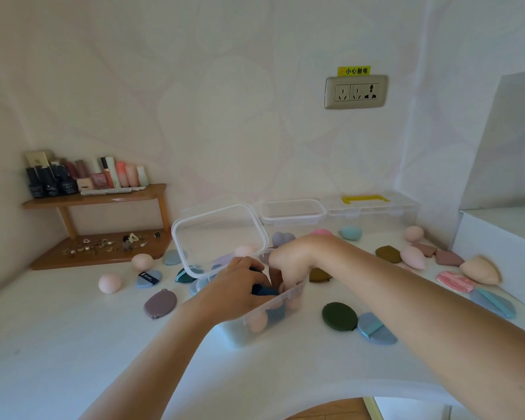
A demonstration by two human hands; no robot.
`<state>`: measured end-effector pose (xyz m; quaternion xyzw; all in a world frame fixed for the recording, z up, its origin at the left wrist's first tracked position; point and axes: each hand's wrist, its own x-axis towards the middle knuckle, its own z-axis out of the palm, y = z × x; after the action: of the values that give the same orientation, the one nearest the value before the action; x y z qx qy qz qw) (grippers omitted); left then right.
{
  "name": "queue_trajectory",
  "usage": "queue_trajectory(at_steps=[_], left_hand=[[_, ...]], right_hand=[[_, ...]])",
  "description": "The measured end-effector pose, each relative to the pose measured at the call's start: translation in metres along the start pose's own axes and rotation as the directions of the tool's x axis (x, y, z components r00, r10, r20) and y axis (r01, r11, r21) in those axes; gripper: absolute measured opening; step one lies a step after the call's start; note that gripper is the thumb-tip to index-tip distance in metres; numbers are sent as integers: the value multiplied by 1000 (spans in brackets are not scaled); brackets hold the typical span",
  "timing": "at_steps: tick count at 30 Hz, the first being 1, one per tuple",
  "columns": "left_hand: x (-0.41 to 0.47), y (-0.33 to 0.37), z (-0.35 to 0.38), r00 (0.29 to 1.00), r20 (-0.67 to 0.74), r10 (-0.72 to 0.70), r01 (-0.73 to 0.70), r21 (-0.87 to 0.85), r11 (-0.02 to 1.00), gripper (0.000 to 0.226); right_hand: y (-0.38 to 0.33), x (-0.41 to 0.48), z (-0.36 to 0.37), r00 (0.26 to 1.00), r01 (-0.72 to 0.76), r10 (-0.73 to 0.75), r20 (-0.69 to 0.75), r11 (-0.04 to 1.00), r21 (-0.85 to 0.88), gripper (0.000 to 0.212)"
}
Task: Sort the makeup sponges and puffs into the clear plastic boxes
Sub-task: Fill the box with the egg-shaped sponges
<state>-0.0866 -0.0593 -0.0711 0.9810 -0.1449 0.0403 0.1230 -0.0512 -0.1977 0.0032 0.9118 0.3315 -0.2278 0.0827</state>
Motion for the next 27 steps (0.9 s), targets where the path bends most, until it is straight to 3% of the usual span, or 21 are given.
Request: queue_trajectory(at_steps=[3,6,10,13,16,18,20,22,25,27], left_hand=[[-1,-2,-3,998,41,37,-37,-20,999,30],[-1,-4,-4,995,75,68,-69,5,998,29],[1,4,-5,997,73,35,-35,4,999,30],[1,14,-8,994,40,102,-101,-27,994,30],[-1,23,-12,993,60,103,-98,-77,992,30],[0,26,-13,991,82,107,-104,-48,993,29],[2,28,-13,989,90,120,-119,-10,993,27],[5,29,-12,990,100,102,-102,-3,995,26],[13,30,-8,990,125,72,-68,-31,997,28],[17,31,-7,989,135,61,-57,-34,998,28]], right_hand=[[6,1,-4,997,24,-37,73,985,172,21],[14,3,1,998,21,-19,-61,999,29,29],[22,-3,6,983,57,-47,-175,997,51,27],[28,-9,11,971,35,-19,-238,997,65,26],[50,-22,16,917,125,-7,-398,954,272,20],[80,-29,23,842,139,120,-525,893,427,16],[119,-32,35,700,30,344,-626,861,507,17],[160,-34,52,564,-186,578,-589,784,592,26],[208,-32,81,530,-472,761,-375,631,615,40],[222,-26,95,513,-535,795,-323,591,603,46]])
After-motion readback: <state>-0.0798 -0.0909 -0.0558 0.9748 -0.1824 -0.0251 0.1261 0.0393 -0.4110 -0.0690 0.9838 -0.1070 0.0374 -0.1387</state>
